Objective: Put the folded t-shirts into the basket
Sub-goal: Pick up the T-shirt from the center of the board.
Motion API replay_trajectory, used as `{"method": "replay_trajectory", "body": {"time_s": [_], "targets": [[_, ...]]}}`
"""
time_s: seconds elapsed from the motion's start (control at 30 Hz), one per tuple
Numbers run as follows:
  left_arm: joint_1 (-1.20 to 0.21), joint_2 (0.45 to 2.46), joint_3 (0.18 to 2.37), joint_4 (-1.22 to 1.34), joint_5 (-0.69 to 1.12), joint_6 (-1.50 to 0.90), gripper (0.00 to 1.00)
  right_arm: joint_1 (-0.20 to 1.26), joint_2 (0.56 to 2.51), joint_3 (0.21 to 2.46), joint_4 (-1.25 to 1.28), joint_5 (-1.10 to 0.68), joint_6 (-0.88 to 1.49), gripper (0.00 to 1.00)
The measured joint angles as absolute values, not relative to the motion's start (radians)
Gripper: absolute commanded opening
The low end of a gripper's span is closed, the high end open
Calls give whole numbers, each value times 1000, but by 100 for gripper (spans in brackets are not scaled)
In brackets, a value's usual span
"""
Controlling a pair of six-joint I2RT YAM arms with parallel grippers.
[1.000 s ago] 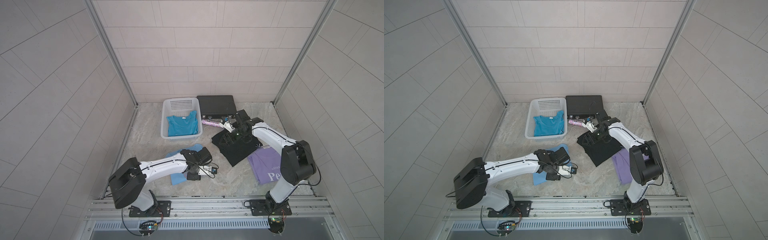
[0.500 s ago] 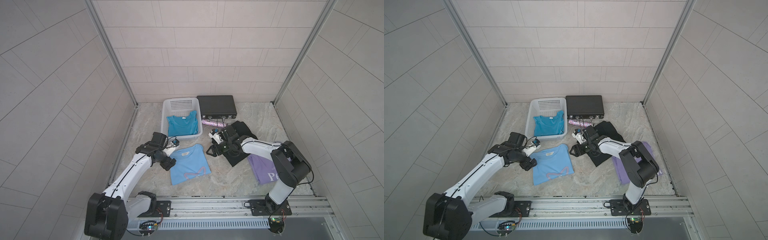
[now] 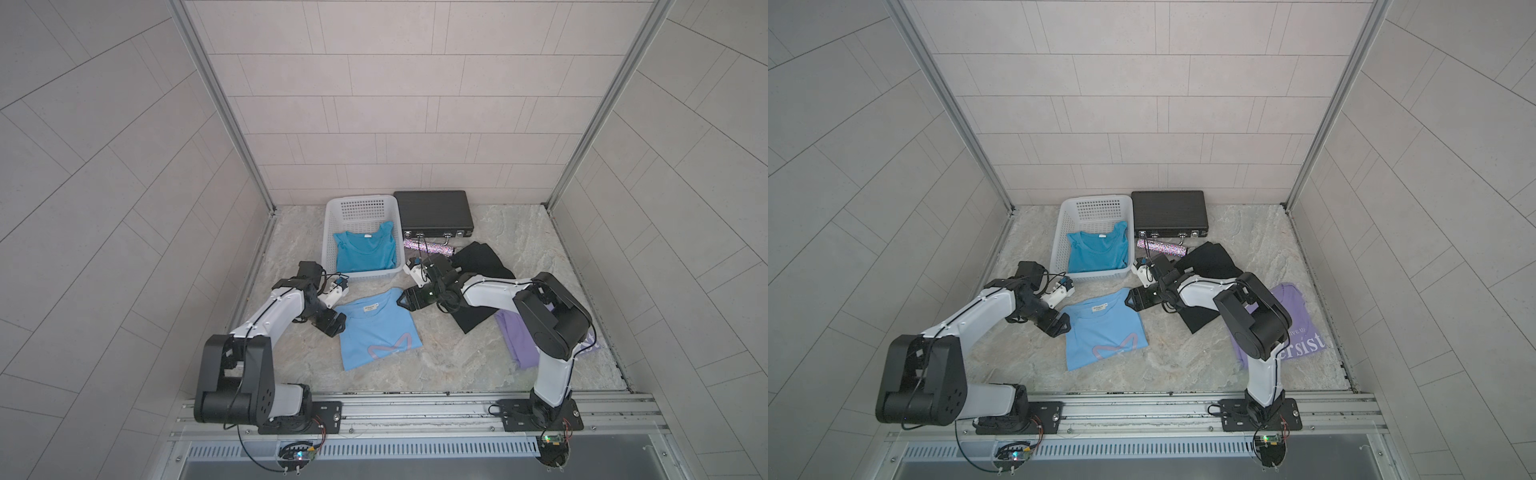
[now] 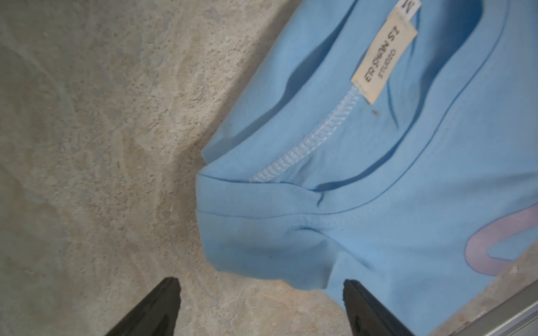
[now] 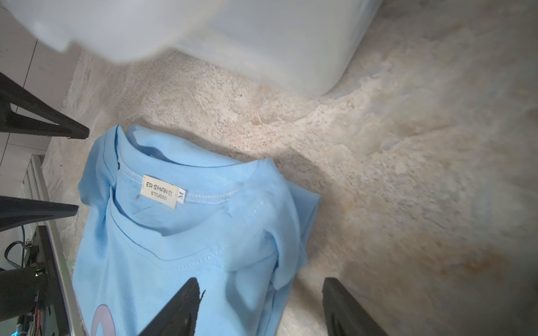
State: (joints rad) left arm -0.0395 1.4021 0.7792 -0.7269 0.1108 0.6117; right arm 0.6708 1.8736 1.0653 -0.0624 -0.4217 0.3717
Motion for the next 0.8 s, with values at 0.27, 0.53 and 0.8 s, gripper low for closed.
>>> {"method": "replay_trajectory", "body": {"time_s": [0.27, 0.53, 0.8], "targets": [[-39, 1502, 813, -683, 143, 680, 85, 684, 1920, 1092, -50, -407, 384, 66], [-50, 1557, 825, -653, 166, 723, 78, 683, 1935, 1104, -36, -400, 387, 60], [-93, 1526, 765, -587, 173, 751, 53, 695, 1935, 1073, 21, -393, 402, 46]]}}
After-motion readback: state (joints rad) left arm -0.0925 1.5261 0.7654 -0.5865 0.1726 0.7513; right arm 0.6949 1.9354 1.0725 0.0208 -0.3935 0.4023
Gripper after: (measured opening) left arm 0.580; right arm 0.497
